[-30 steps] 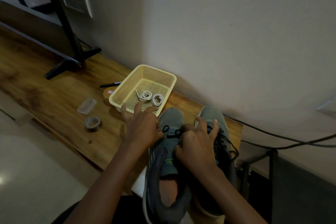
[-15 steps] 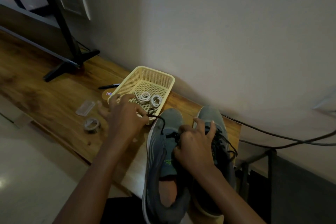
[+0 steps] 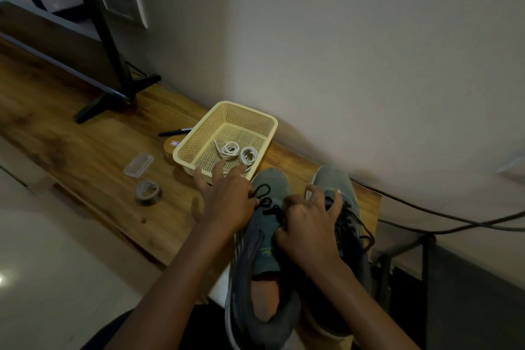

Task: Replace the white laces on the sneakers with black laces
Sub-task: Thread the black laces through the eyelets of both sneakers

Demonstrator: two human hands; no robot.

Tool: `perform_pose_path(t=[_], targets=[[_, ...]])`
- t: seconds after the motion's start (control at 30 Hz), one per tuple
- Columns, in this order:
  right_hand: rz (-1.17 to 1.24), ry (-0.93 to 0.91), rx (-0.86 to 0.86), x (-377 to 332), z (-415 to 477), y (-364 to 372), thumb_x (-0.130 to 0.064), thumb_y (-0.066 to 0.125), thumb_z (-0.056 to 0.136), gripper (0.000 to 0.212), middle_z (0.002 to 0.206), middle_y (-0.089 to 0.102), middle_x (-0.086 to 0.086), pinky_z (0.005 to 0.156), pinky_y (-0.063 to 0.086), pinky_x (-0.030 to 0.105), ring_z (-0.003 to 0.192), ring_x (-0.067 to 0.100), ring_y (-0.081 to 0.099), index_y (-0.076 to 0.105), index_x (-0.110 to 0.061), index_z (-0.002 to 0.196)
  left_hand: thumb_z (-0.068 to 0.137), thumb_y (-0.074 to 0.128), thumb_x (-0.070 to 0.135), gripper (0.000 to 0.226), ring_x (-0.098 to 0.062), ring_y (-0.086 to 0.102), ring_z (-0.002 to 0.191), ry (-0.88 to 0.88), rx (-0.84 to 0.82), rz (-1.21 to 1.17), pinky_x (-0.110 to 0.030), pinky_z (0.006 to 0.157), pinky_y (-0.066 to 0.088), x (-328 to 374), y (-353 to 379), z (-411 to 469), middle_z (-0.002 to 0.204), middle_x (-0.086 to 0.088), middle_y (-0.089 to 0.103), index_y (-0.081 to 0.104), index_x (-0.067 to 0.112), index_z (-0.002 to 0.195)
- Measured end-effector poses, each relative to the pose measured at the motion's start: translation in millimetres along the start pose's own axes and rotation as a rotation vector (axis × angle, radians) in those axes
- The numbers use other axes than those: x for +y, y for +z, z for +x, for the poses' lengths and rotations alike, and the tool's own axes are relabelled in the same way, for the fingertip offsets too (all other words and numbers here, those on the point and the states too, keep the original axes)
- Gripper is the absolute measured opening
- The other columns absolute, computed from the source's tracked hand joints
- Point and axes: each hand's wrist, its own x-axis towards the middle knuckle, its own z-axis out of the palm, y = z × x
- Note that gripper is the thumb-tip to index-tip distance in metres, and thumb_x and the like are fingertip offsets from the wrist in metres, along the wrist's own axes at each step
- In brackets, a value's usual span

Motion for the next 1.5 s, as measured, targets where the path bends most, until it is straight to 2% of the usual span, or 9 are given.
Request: perform_pose_path(t=[0.2,0.33,0.47,0.53,0.73,0.97,1.13,1.33,1.5], targets=[[0.004,0.016,-0.015,2.1,-0.8,-0.6,-0.024,0.056,0.083,0.017,0.121,0.056,-0.005,0.11,-0.012,0.056,0.141,0.025,0.013,0.063,-0.016,0.096,0.089,0.063,0.029,0.015,-0.024,0.017,0.137,-0.154,0.271,-0.255,-0.056,0.112,0.015,-25.7,-2.4,15.7,0.143,0.008,0.043,0.071,0.017,0.092],[-0.012,0.017,-0.018,0.2,0.1,0.3,-0.024,0.055,0.083,0.02,0.119,0.056,-0.004,0.11,-0.012,0.056,0.14,0.025,0.014,0.063,-0.014,0.098,0.088,0.064,0.027,0.019,-0.028,0.019,0.136,-0.191,0.245,-0.299,-0.054,0.109,0.024,-37.9,-7.6,17.6,0.143,0.006,0.043,0.071,0.015,0.101],[-0.015,0.014,-0.021,-1.6,0.7,0.1,-0.025,0.054,0.084,0.022,0.12,0.057,-0.004,0.11,-0.012,0.056,0.14,0.026,0.014,0.064,-0.014,0.101,0.083,0.068,0.034,0.068,-0.026,0.007,0.142,-0.036,0.127,-0.218,-0.052,0.113,0.011,-27.7,-10.0,11.5,0.155,0.008,0.019,0.034,0.038,0.142],[-0.021,0.012,-0.027,-2.6,0.9,-0.6,-0.025,0.055,0.085,0.025,0.122,0.056,-0.002,0.11,-0.012,0.056,0.14,0.026,0.014,0.064,-0.013,0.105,0.08,0.07,0.037,0.08,-0.024,0.0,0.143,0.075,0.103,-0.165,-0.053,0.112,0.004,-23.8,-9.9,9.3,0.158,0.01,0.009,0.022,0.05,0.142],[-0.021,0.022,-0.027,-3.3,0.2,-1.1,-0.025,0.055,0.085,0.023,0.121,0.056,-0.001,0.11,-0.013,0.055,0.141,0.025,0.014,0.063,-0.013,0.103,0.078,0.069,0.046,0.013,-0.022,-0.005,0.144,0.12,0.057,-0.048,-0.056,0.111,-0.008,-18.3,-1.7,3.5,0.155,0.014,0.019,0.068,0.041,0.09],[-0.026,0.048,-0.034,-1.6,-0.6,-0.7,-0.025,0.055,0.084,0.019,0.117,0.057,0.0,0.11,-0.013,0.056,0.14,0.024,0.016,0.062,-0.014,0.097,0.086,0.06,0.035,0.012,-0.019,0.014,0.141,0.002,0.024,-0.007,-0.057,0.111,-0.005,-10.7,1.4,1.4,0.143,0.014,0.04,0.067,0.028,0.079],[-0.038,0.05,-0.038,-0.1,0.0,1.1,-0.027,0.055,0.083,0.018,0.116,0.058,-0.001,0.11,-0.013,0.057,0.14,0.025,0.018,0.062,-0.015,0.094,0.082,0.06,0.022,0.012,-0.02,0.026,0.133,-0.118,0.071,-0.119,-0.056,0.111,0.002,-14.2,-4.9,-0.4,0.123,0.009,0.052,0.06,0.02,0.093],[-0.024,0.029,0.003,3.1,2.9,2.5,-0.032,0.048,0.088,0.019,0.105,0.061,-0.003,0.109,-0.016,0.057,0.131,0.024,0.029,0.057,-0.017,0.08,0.087,0.059,0.03,0.007,-0.013,0.042,0.113,0.03,0.225,-0.129,-0.037,0.094,0.016,-8.2,-12.1,3.4,0.11,0.015,0.056,0.059,0.033,0.08],[-0.086,0.032,0.029,20.4,13.5,-7.9,-0.026,0.044,0.093,0.018,0.097,0.064,-0.001,0.111,-0.009,0.058,0.12,0.025,0.04,0.059,-0.018,0.098,0.095,0.051,0.031,0.021,-0.01,0.058,0.103,0.116,0.228,-0.202,-0.032,0.082,0.013,1.6,-0.6,8.6,0.106,0.01,0.069,0.062,0.031,0.113]])
